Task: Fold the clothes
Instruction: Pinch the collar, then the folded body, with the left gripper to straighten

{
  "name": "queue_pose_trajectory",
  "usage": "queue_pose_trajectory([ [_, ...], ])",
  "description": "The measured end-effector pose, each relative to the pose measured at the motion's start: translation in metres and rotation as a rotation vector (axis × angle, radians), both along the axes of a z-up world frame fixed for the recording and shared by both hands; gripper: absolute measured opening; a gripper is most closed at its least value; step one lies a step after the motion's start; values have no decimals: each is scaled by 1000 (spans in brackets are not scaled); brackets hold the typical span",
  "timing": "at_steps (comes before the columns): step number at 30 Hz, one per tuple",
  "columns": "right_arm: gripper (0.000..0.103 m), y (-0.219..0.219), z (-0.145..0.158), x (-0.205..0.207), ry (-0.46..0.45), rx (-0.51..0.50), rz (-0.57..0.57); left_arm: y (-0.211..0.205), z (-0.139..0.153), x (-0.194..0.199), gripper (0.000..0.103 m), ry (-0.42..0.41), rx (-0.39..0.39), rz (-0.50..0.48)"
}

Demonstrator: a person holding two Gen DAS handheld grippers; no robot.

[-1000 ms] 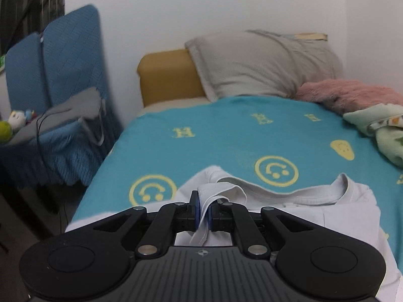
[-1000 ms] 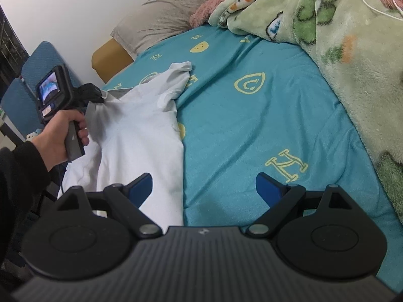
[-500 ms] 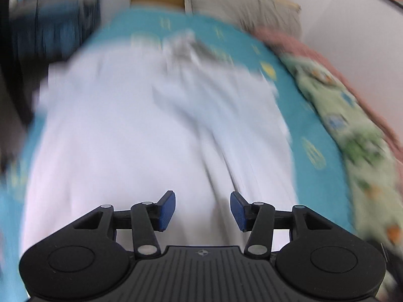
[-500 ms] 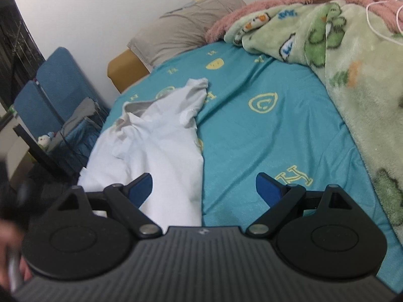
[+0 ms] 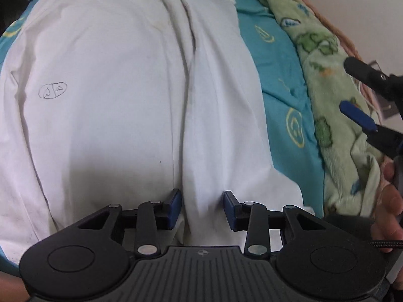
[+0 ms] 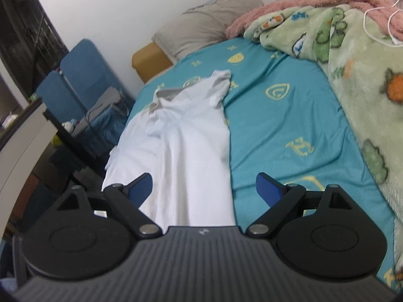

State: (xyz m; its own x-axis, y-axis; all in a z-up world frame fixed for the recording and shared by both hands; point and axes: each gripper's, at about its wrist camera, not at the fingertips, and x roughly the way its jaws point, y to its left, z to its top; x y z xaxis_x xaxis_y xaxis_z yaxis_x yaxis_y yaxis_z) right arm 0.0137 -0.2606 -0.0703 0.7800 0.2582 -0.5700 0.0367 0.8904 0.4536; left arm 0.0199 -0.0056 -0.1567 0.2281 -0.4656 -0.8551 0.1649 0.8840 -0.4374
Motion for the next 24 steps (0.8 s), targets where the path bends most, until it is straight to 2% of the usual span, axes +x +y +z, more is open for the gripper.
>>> queue_pose_trajectory([
  [1,90,2,-1,0,5,-5,7,1,-1,1,36,19,-5,-13],
  [2,90,3,-1,0,10,-11,14,3,-1,2,29,38,-10,-24],
  [3,90,5,-2,0,15,-16,21,6,1,1,13,37,-17,-31],
  [4,90,6,-2,0,19,-22,27,10,4,-1,5,32,-23,-37],
  [6,90,7,-3,1,21,-31,24,17,10,-4,3,22,-37,-50],
  [9,90,8,-2,0,12,-37,22,19,26,-15,3,-51,46,-67],
  [12,90,11,0,0,-3,-56,23,19,24,-21,3,-55,111,-66],
  [14,90,13,1,0,-14,-70,29,16,26,-21,4,-72,119,-83],
  [16,90,16,4,-2,-31,-88,34,14,31,-19,12,-94,126,-78],
  [17,90,17,6,-3,-46,-98,33,11,34,-18,22,-112,136,-71],
  [18,90,18,7,-5,-62,-106,32,8,37,-16,37,-130,146,-64],
  [19,90,17,10,-8,-81,-107,30,9,43,-15,45,-161,154,-49],
  [20,90,17,12,-10,-101,-107,27,9,51,-12,57,-195,160,-27],
  [21,90,17,14,-11,-118,-107,23,7,59,-7,64,-228,167,0],
  [22,90,16,16,-12,-133,-109,20,8,67,-4,68,-272,177,29],
  [24,90,16,18,-14,-158,-122,15,10,85,3,86,-364,199,87],
])
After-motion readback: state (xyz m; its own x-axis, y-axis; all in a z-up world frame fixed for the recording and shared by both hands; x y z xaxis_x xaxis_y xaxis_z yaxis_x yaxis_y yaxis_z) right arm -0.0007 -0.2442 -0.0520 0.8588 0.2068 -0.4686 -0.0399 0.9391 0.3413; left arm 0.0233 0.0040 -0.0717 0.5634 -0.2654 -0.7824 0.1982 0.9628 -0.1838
